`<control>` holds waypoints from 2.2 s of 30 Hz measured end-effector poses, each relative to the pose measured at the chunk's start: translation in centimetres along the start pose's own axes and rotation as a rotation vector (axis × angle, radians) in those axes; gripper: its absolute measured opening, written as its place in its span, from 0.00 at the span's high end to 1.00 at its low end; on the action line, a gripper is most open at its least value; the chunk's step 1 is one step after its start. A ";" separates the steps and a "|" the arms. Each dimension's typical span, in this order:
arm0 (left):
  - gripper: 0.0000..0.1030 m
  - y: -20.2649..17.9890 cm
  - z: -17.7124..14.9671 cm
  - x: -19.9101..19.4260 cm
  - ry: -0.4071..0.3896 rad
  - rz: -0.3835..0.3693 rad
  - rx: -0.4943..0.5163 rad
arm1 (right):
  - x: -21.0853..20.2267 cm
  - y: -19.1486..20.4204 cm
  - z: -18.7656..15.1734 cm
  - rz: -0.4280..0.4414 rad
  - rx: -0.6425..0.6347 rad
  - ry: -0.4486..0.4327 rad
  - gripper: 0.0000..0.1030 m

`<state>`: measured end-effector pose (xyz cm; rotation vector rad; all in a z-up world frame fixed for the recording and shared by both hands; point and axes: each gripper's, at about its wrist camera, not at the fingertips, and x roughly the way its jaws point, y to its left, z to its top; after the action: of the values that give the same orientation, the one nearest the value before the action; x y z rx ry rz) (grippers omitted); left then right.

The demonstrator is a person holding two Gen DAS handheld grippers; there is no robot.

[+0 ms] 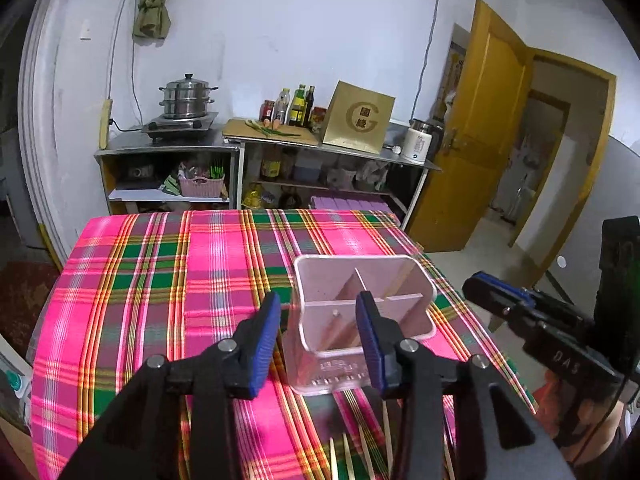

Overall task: Organize utensils
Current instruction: 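Open the left tool and the right tool to drop the chopsticks into the basket, then move both tools back down to the remaining chopsticks on the cloth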

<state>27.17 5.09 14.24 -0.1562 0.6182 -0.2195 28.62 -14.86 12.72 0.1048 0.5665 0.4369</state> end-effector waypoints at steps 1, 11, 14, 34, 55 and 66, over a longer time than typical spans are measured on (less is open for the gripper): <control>0.60 -0.1 -0.4 -0.6 -0.007 -0.006 0.000 | -0.7 0.0 -0.5 -0.005 0.001 -0.008 0.83; 0.60 -1.6 -7.2 -5.4 -0.039 -0.039 0.028 | -7.4 -0.1 -6.0 -0.017 0.005 -0.038 0.83; 0.60 -2.1 -9.5 -6.2 -0.032 -0.051 0.025 | -8.8 0.0 -8.0 -0.031 -0.007 -0.034 0.83; 0.60 -3.4 -17.2 -6.7 0.055 -0.083 0.000 | -11.6 -1.7 -14.4 -0.071 0.039 0.021 0.83; 0.76 -4.3 -16.2 1.9 0.226 -0.034 0.044 | -5.0 -6.0 -15.4 -0.166 0.094 0.181 0.83; 0.82 -4.7 -15.8 6.8 0.324 0.016 0.074 | -0.2 -7.6 -14.6 -0.188 0.089 0.274 0.85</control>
<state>22.48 -2.43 -1.25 -0.0435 0.9318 -0.2546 23.40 -22.17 -1.11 0.0766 0.8581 0.2440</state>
